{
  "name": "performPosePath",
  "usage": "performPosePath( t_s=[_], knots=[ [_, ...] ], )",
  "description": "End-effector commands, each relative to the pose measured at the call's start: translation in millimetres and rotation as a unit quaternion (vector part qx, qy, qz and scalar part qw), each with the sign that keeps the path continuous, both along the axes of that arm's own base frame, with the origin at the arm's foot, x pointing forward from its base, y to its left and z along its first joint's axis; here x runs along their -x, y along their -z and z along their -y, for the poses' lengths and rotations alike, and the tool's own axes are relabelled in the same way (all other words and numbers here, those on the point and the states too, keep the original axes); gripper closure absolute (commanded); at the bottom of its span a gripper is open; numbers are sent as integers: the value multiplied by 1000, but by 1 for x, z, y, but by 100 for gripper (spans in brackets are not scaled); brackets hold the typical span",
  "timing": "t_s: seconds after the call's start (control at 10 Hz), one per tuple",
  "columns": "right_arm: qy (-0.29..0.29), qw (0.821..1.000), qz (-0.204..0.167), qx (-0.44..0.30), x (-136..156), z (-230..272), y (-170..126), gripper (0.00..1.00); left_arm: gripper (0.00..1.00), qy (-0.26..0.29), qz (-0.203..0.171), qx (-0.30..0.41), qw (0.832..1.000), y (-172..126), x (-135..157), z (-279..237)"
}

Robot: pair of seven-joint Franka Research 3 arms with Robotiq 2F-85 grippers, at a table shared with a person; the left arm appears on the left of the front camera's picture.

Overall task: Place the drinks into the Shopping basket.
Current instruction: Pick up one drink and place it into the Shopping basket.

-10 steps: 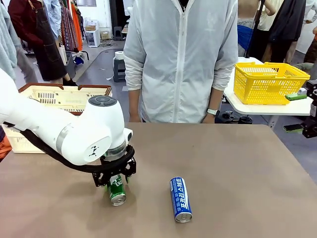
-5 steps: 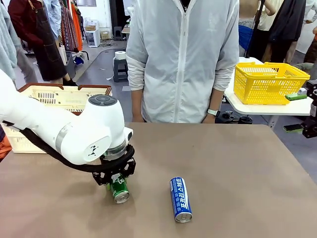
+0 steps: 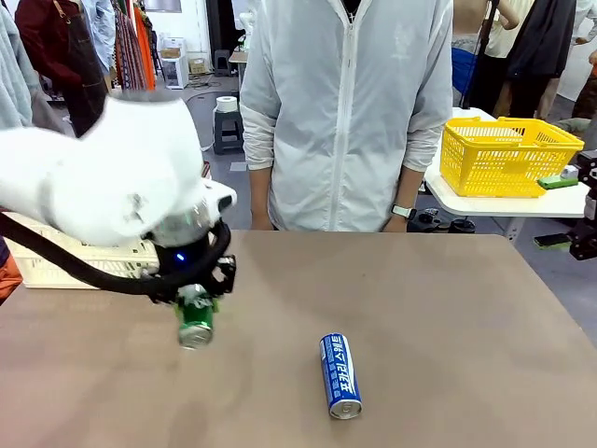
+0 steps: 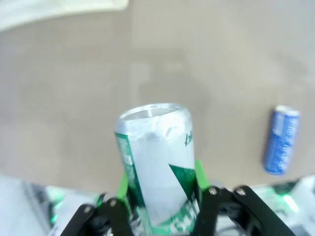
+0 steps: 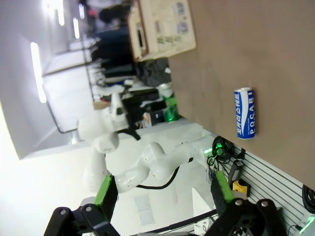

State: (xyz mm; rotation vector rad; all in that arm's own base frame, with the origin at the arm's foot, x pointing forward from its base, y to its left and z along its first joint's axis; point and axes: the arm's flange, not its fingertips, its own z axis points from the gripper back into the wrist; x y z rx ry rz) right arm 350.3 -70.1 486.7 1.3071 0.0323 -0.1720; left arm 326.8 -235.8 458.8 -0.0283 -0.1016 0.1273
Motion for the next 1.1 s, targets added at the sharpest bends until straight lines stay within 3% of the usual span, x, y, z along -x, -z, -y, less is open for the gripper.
performPosePath(
  t_s=[0.0, 0.3, 0.4, 0.8, 0.9, 1.0],
  knots=[
    [-4, 1000, -5, 3, 1, 2, -5, 0, 100, 51, 4, -24, 998, -47, 31, -18],
    [-4, 1000, -5, 3, 1, 2, -5, 0, 100, 52, 21, 3, 998, -58, 56, -30],
    [-4, 1000, -5, 3, 1, 2, -5, 0, 100, 47, 10, -26, 999, -63, 51, -19],
    [-4, 1000, -5, 3, 1, 2, -5, 0, 100, 47, 10, -31, 998, -59, 55, -21],
    [-4, 1000, -5, 3, 1, 2, -5, 0, 100, 85, -4, -25, 996, -74, 21, -43],
    [-4, 1000, -5, 3, 1, 2, -5, 0, 100, 108, 22, -22, 994, -94, -9, -69]
  ],
)
